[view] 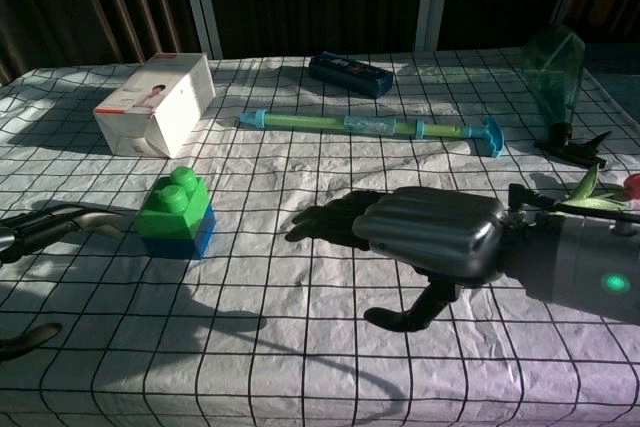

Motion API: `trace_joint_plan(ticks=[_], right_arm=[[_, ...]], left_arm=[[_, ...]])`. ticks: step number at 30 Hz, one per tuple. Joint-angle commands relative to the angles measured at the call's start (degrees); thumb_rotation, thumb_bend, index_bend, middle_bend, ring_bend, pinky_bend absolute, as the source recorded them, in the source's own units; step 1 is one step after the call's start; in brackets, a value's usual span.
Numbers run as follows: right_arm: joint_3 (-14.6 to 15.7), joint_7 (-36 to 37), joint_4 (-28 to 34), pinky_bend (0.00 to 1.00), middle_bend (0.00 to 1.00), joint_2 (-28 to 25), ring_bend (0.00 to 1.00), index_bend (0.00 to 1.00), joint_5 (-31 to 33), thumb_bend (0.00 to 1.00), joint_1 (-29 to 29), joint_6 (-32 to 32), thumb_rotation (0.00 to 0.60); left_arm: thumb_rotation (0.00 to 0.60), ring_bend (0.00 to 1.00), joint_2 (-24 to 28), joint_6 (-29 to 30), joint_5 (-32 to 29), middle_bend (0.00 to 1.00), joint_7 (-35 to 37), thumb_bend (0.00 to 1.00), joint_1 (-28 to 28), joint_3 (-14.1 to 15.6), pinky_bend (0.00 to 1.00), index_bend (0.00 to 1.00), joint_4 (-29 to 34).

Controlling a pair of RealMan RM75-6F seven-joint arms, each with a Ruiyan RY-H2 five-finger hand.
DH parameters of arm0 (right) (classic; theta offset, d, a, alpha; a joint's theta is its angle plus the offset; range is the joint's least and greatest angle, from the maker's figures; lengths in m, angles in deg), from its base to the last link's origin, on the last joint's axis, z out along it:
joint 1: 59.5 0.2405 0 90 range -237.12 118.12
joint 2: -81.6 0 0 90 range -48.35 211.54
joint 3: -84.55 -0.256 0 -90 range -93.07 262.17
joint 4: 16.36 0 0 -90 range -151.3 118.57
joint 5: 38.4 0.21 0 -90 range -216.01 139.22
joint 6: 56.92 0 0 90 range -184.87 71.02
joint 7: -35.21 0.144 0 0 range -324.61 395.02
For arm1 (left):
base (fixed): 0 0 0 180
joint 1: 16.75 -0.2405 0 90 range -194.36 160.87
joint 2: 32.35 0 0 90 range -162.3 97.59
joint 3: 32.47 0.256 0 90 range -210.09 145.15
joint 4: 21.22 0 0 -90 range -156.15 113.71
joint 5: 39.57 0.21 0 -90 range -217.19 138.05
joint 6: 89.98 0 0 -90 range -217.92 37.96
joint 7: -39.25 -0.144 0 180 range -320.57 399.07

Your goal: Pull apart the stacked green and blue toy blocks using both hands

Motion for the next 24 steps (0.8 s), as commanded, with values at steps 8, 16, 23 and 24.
trace_joint_plan(ticks=[8, 16, 23, 24], right_arm=[[0.94, 1.02, 1.02, 0.00, 0.00, -2.45, 0.00, 0.00, 0.27, 0.35, -0.69, 2.71, 0.600], [1.02, 2.72, 1.89, 0.00, 0.00, -7.35, 0.00, 0.00, 1.22, 0.35, -3.07, 7.61, 0.600], [-1.94, 5.18, 2.52, 0.00, 0.00, -13.01, 0.00, 0.00, 5.29, 0.35, -4.45, 10.47, 0.600], [-2.49, 5.72, 2.93, 0.00, 0.00, -14.04, 0.00, 0.00, 5.78, 0.35, -4.56, 10.89, 0.600]], left_arm=[[0.600, 0.01, 0.08, 6.19, -0.93, 0.01, -0.37, 0.35, -1.79, -2.50, 0.16, 0.00, 0.31], [0.600, 0.00, 1.30, 3.93, -3.29, 0.00, -1.69, 0.34, 1.37, -6.84, 0.19, 0.00, 2.35], [0.600, 0.00, 0.44, -6.68, -7.41, 0.00, -5.31, 0.33, 7.19, -9.40, 0.19, 0.00, 5.19], [0.600, 0.00, 0.06, -7.94, -7.92, 0.00, -5.54, 0.33, 7.89, -9.59, 0.19, 0.00, 5.12]])
